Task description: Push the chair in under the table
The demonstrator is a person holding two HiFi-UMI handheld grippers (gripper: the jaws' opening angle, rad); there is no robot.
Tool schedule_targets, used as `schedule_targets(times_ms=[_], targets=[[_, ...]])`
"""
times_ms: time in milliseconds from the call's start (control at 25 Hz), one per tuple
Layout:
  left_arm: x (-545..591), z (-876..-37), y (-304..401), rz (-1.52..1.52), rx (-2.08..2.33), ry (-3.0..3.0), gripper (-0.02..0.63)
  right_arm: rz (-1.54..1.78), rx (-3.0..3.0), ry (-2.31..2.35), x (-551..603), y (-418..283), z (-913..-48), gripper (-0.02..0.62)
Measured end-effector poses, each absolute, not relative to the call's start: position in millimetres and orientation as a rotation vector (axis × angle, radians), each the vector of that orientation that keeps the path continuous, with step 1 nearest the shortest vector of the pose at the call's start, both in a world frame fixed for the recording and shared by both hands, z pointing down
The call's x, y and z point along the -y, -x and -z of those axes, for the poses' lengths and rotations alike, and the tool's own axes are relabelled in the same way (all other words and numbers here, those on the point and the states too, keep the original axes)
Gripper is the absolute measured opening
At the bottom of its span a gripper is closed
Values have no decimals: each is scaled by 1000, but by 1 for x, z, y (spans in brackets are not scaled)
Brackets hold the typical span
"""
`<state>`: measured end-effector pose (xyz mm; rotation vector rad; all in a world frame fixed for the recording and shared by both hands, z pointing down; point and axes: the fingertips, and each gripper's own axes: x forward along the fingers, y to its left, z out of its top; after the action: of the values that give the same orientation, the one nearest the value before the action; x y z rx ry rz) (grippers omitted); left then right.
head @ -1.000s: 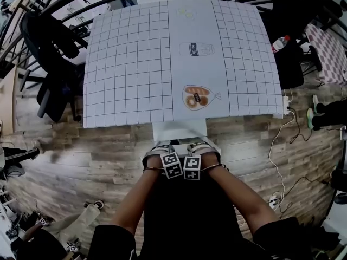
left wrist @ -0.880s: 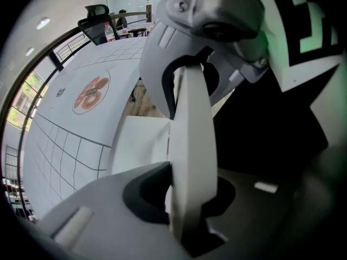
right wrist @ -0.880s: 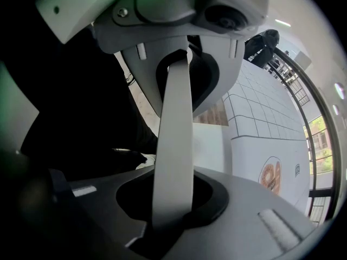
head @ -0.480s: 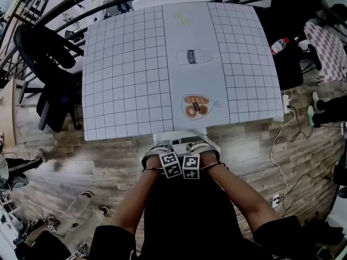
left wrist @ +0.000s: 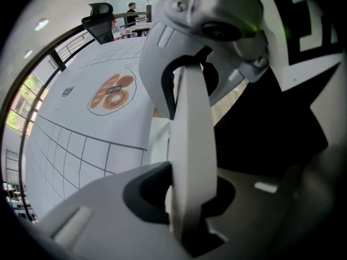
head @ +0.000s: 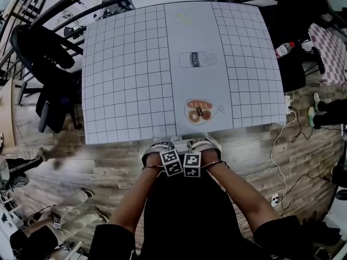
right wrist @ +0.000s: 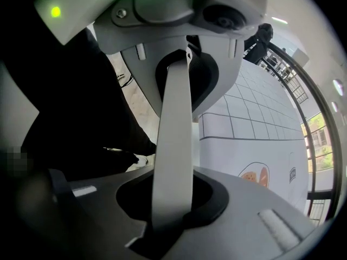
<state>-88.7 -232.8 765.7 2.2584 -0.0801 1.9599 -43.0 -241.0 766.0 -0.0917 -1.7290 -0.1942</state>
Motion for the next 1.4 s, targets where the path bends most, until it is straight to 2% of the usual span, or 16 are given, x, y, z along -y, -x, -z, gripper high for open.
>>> schedule_targets(times_ms=[1200, 1400], targets=[[279, -778, 99, -1934, 107, -2265, 91, 199, 1727, 66, 287, 53, -779, 78], [281, -777, 95, -1902, 123, -2275, 108, 163, 1785, 40, 289, 56, -774, 100]])
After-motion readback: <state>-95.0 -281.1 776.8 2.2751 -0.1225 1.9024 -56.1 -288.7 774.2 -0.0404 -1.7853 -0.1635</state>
